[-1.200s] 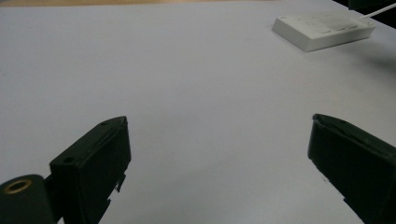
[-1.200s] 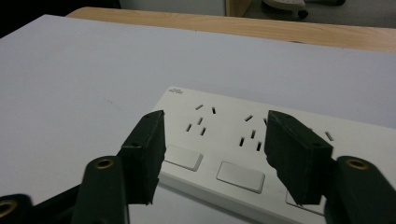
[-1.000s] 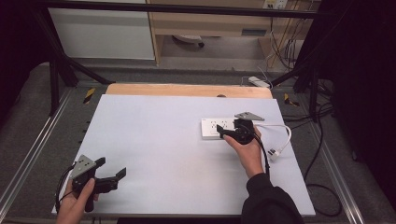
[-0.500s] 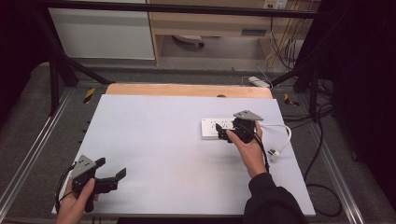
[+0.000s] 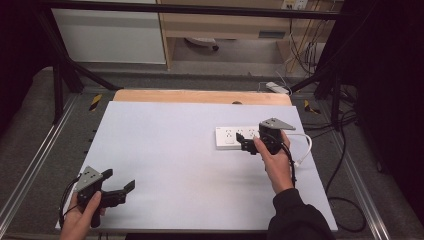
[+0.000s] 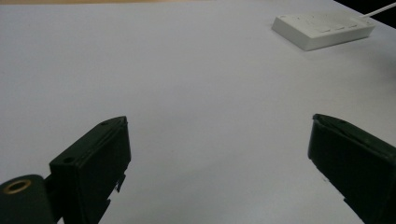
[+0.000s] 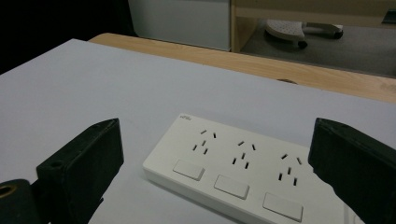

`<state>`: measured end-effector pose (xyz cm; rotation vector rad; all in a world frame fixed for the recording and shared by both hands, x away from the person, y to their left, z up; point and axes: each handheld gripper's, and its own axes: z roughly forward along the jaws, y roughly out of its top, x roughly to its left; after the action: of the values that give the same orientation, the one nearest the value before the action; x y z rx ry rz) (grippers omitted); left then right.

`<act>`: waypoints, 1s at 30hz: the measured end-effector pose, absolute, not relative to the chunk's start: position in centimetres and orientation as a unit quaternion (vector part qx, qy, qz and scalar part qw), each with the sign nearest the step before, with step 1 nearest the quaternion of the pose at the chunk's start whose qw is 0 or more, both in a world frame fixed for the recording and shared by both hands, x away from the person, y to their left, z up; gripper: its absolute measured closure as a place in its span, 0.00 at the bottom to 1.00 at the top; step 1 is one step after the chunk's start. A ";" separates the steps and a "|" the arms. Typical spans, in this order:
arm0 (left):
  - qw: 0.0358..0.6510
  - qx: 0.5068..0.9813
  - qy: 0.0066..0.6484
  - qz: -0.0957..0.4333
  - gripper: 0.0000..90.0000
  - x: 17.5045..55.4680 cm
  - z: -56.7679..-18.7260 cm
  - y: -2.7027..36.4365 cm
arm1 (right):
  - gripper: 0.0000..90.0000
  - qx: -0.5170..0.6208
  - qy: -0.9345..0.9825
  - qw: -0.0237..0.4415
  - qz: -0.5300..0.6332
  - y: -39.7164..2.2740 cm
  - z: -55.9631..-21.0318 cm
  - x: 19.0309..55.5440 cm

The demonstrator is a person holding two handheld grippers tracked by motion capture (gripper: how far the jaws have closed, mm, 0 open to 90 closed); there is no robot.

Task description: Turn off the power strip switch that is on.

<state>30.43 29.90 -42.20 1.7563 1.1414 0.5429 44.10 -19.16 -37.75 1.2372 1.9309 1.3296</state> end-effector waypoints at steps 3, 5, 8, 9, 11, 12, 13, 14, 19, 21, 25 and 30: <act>0.470 0.716 0.466 0.222 0.06 30.4 -42.2 29.9 | 0.05 0.449 0.706 0.245 0.489 -19.6 -37.4 43.5; 0.471 0.715 0.466 0.222 0.06 30.4 -42.2 29.9 | 0.05 0.447 0.705 0.247 0.492 -20.0 -37.2 43.1; 0.470 0.716 0.466 0.221 0.06 30.4 -42.2 29.9 | 0.07 0.444 0.702 0.251 0.497 -20.5 -36.9 42.3; 0.470 0.717 0.466 0.221 0.06 30.4 -42.2 29.9 | 0.07 0.442 0.701 0.252 0.500 -20.7 -36.9 42.1; 0.470 0.716 0.466 0.221 0.06 30.4 -42.2 29.9 | 0.07 0.440 0.697 0.256 0.505 -21.1 -36.8 41.5; 0.469 0.716 0.467 0.221 0.06 30.4 -42.2 29.9 | 0.06 0.440 0.696 0.257 0.507 -21.3 -36.7 41.2; 0.470 0.716 0.467 0.221 0.06 30.4 -42.2 29.9 | 0.06 0.438 0.694 0.260 0.508 -21.5 -36.7 40.9; 0.471 0.715 0.467 0.221 0.06 30.4 -42.2 29.9 | 0.06 0.437 0.693 0.262 0.510 -21.7 -36.7 40.6; 0.469 0.716 0.467 0.220 0.06 30.4 -42.3 29.9 | 0.05 0.433 0.686 0.276 0.515 -22.7 -37.0 39.0; 0.470 0.716 0.466 0.221 0.06 30.4 -42.3 29.9 | 0.05 0.431 0.684 0.283 0.516 -23.0 -37.3 38.3; 0.470 0.716 0.466 0.221 0.06 30.4 -42.3 29.9 | 0.04 0.426 0.681 0.292 0.519 -23.6 -37.8 37.1; 0.471 0.716 0.466 0.221 0.06 30.4 -42.3 29.9 | 0.03 0.424 0.679 0.298 0.520 -24.1 -38.7 35.8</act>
<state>30.40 29.87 -42.26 1.7535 1.1407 0.5401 35.76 -24.15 -38.70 1.1277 1.8041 1.3822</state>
